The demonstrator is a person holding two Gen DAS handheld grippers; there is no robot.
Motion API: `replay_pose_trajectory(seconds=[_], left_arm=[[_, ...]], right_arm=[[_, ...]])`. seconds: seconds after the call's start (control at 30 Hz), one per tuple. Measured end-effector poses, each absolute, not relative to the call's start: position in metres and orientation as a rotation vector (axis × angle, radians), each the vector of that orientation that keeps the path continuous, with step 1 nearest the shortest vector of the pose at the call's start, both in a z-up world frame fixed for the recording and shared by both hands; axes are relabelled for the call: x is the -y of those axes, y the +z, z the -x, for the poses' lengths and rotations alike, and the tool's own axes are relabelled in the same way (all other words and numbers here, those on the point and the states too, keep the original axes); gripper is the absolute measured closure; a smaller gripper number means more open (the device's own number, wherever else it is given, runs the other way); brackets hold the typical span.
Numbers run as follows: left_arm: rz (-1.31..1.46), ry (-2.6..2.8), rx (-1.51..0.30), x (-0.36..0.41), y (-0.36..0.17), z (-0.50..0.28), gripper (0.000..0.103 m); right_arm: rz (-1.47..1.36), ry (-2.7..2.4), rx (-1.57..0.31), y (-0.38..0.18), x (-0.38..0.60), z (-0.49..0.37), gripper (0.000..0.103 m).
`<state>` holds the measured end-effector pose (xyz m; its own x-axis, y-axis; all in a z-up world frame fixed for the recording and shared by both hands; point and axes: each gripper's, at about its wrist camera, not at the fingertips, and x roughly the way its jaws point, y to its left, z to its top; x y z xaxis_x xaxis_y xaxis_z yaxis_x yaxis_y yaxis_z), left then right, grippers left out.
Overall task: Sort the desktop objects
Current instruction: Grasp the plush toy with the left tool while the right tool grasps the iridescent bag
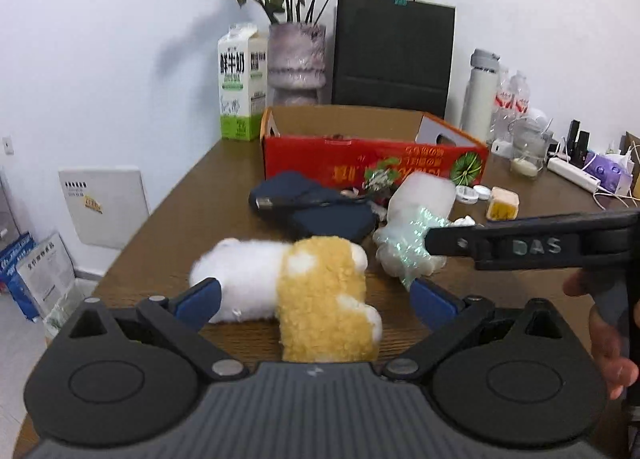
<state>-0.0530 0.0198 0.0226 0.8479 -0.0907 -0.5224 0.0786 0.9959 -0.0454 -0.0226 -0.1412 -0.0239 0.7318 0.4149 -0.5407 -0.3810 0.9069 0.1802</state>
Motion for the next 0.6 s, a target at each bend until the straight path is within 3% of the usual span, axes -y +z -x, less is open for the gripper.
replay_pose_trajectory(seconds=[0.03, 0.1, 0.17, 0.23, 0.27, 0.47, 0.6], left_arm=[[0.035, -0.088, -0.565, -0.021, 0.020, 0.049, 0.004], [0.059, -0.078, -0.610, -0.024, 0.013, 0.044, 0.018], [0.084, -0.080, -0.637, -0.029, 0.007, 0.042, 0.025], [0.125, -0.090, -0.656, -0.035, 0.003, 0.040, 0.049], [0.142, -0.082, -0.660, -0.037, 0.002, 0.040, 0.052], [0.149, -0.049, -0.577, -0.037, 0.021, 0.055, 0.055], [0.169, -0.059, -0.476, -0.039, 0.052, 0.059, 0.055]], right_arm=[[-0.054, 0.433, -0.612, -0.024, 0.136, 0.018, 0.031], [-0.049, 0.438, -0.637, -0.026, 0.128, 0.008, 0.036], [-0.062, 0.447, -0.663, -0.031, 0.122, -0.002, 0.043], [-0.071, 0.447, -0.681, -0.035, 0.118, -0.007, 0.056], [-0.071, 0.453, -0.686, -0.038, 0.116, -0.008, 0.063], [-0.079, 0.462, -0.683, -0.030, 0.127, 0.006, 0.084], [-0.074, 0.432, -0.618, -0.009, 0.148, 0.022, 0.087]])
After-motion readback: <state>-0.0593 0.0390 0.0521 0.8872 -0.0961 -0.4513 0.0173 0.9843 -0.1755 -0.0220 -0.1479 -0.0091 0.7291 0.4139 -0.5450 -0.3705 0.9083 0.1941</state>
